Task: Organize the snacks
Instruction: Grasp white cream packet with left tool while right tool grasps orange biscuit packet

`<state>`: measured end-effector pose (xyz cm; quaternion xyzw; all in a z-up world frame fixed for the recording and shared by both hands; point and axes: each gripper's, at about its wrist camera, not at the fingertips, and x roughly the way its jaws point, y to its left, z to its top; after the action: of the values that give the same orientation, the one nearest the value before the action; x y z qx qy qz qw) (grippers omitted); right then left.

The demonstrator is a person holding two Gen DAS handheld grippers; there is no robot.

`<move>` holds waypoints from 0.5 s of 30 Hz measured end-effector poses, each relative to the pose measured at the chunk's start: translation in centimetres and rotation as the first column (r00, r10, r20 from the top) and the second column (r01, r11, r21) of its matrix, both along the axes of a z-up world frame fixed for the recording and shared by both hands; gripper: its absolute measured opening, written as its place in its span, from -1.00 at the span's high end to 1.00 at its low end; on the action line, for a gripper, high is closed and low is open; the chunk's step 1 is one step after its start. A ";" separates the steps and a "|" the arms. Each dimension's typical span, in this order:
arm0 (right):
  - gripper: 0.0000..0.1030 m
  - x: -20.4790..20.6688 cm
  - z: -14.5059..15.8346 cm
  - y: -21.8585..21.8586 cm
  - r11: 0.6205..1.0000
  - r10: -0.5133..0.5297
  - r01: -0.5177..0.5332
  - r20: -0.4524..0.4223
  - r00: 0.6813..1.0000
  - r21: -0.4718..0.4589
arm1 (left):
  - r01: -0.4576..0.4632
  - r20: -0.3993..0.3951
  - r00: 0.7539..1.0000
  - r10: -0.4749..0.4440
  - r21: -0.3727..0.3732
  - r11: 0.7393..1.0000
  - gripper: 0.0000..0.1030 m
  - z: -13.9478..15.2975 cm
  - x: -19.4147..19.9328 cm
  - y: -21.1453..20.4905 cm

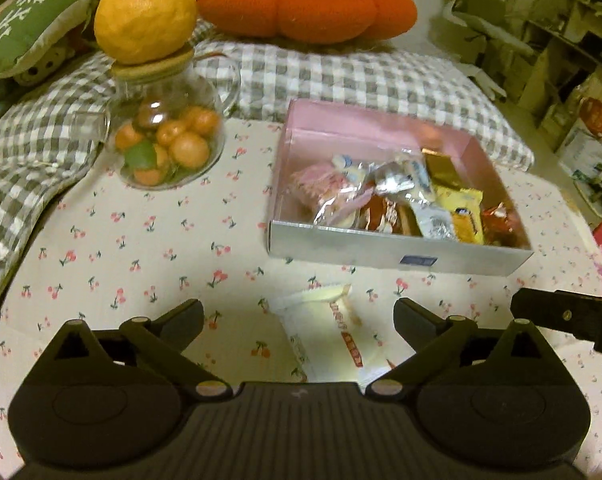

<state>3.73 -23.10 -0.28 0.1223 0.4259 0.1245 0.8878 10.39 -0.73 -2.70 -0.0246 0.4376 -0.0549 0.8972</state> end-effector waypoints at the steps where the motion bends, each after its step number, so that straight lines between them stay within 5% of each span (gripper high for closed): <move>1: -0.61 0.0 -0.2 0.0 1.000 -0.001 0.001 -0.005 1.000 -0.011 | -0.006 -0.004 1.000 0.006 0.002 1.000 -0.97 -0.2 0.0 -0.1; 15: -0.61 0.5 -1.8 -0.4 0.996 -0.044 0.040 -0.049 0.998 -0.073 | -0.026 -0.050 0.998 0.028 0.043 0.999 -0.78 -3.4 1.3 -2.3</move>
<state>4.27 -23.52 -2.06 0.1020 0.4498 0.0872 0.8830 11.71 -2.99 -6.14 -0.0129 0.4610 -0.0327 0.8867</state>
